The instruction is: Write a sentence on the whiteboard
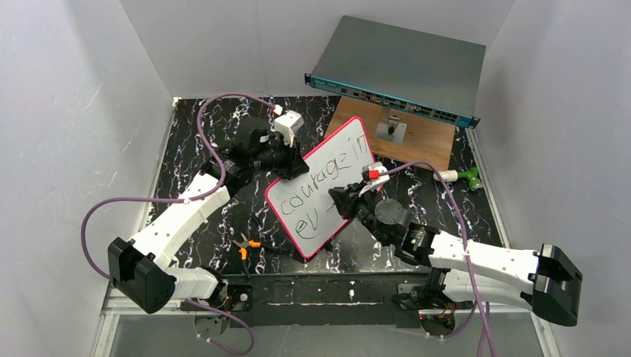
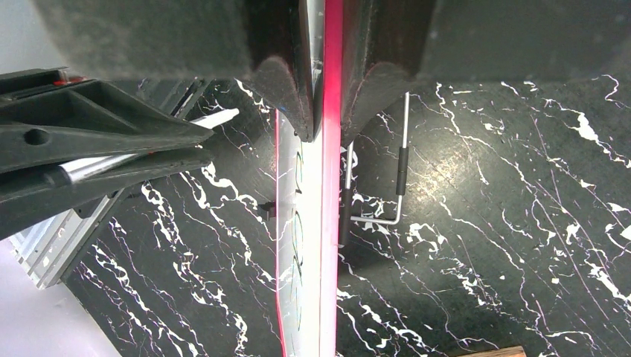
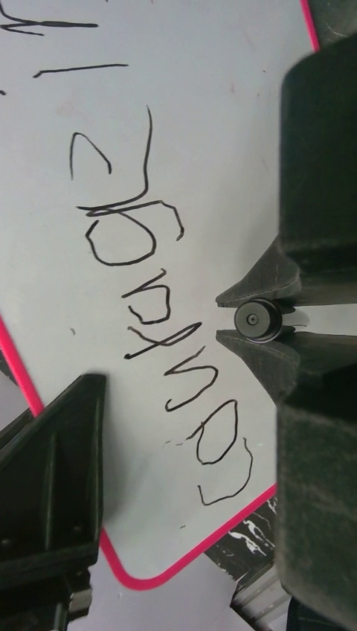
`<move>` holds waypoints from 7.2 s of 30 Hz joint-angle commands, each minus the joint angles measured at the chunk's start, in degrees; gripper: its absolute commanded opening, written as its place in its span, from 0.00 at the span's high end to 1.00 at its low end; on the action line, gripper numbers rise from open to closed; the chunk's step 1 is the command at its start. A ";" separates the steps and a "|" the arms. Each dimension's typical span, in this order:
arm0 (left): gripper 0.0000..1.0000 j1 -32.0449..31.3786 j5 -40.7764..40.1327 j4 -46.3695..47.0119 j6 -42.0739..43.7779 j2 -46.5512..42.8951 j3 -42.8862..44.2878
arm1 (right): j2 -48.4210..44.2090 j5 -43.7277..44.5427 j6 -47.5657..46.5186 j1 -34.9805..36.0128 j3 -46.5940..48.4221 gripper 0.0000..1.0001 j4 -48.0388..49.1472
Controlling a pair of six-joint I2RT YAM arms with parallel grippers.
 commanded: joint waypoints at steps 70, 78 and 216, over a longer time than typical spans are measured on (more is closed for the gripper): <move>1.00 0.08 -2.27 -1.96 3.24 -1.02 1.45 | 3.09 6.38 36.77 -3.98 -6.38 0.99 0.98; 1.00 0.08 -1.73 -2.36 3.22 -0.44 2.19 | 6.06 8.60 44.57 -3.97 -8.33 0.99 5.83; 1.00 0.07 -1.95 -1.85 3.93 -2.16 0.02 | 12.02 20.33 29.77 -5.34 6.64 0.99 -0.81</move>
